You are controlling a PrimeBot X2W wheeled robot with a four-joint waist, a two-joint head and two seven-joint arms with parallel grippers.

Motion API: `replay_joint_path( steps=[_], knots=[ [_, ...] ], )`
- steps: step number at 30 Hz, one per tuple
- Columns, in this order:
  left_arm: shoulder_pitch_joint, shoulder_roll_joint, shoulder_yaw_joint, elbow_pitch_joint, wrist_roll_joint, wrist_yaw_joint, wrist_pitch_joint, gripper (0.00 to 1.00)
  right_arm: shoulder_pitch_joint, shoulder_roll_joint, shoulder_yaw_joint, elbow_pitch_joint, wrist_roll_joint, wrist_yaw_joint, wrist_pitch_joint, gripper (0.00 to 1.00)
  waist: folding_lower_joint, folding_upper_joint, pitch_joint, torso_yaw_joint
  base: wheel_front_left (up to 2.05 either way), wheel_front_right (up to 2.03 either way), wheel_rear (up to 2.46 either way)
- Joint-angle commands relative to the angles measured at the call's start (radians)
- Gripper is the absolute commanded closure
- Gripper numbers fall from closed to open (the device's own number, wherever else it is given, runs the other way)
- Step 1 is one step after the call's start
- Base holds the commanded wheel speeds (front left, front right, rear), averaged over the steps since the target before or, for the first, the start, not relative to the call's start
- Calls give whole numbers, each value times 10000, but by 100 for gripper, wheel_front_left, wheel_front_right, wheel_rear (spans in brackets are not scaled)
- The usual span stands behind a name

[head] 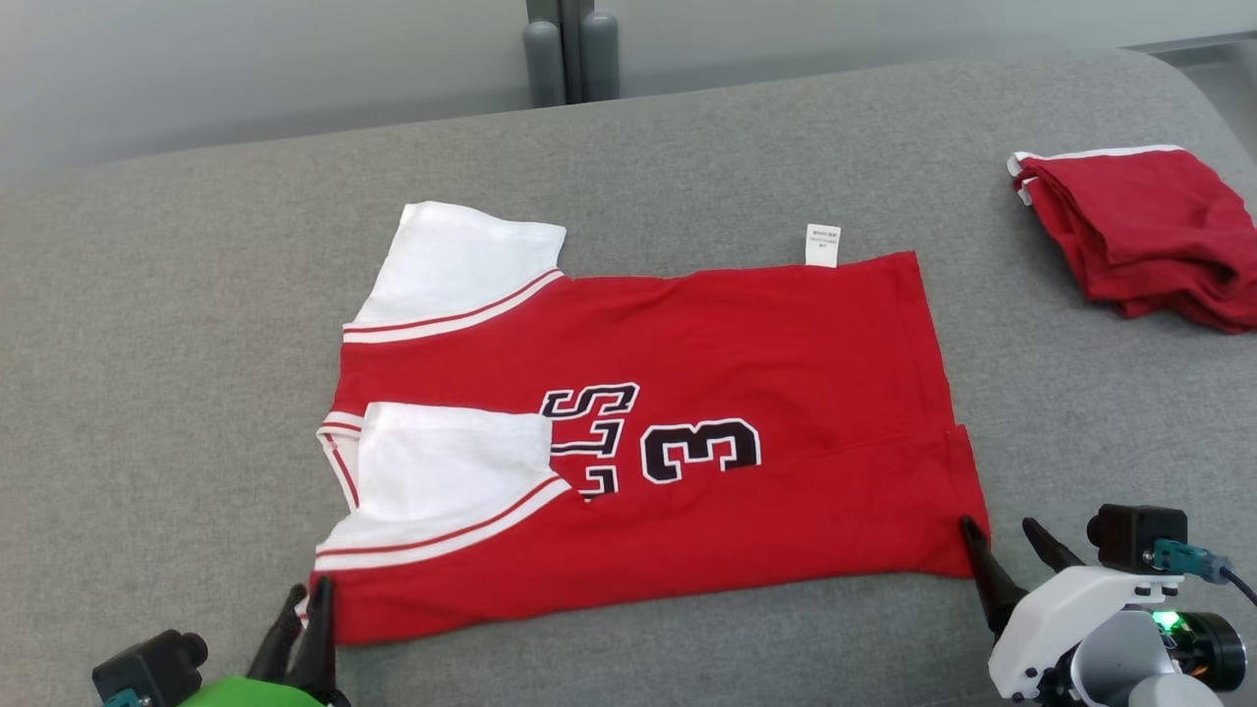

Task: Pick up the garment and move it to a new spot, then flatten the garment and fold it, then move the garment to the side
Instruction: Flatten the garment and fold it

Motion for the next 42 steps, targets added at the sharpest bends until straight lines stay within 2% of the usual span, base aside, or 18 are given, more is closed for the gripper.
replay_joint_path(
  steps=[1,6,11,16,19,23,30,42],
  knots=[
    [102,110,74,-5,128,40,-138,0,120,-42,-91,13,-8,-12,-117,0,0,0,38,-34,0,0,0],
    [-511,523,29,-146,653,-19,-274,0,-113,-34,-276,-207,-243,-12,-454,0,0,0,84,-94,0,0,0],
    [-1881,1365,-199,-496,1341,-297,216,0,-636,-36,-197,-560,-361,-12,-697,0,0,0,360,-198,0,0,0],
    [-4346,2382,-534,-787,1925,-839,1437,0,-1498,-36,41,-834,-806,-12,-656,0,0,0,961,-432,0,0,0],
    [-6061,2862,-765,-770,1772,-1172,2424,0,-2115,-37,419,-972,-1000,-12,-661,0,0,0,1467,-741,0,0,0],
    [-8054,3421,-1221,-431,1718,-1399,3703,0,-2888,-36,957,-1036,-995,-12,-724,0,0,0,2111,-1206,0,0,0],
    [-9944,3952,-2139,941,1294,-1487,5306,0,-3898,-33,1749,-862,-794,-13,-893,0,0,0,3078,-1930,0,0,0],
    [-10633,4497,-2363,2797,545,-1497,5745,0,-4732,-30,2171,-490,-591,-13,-1274,0,0,0,4180,-2536,0,0,0]
  ],
)
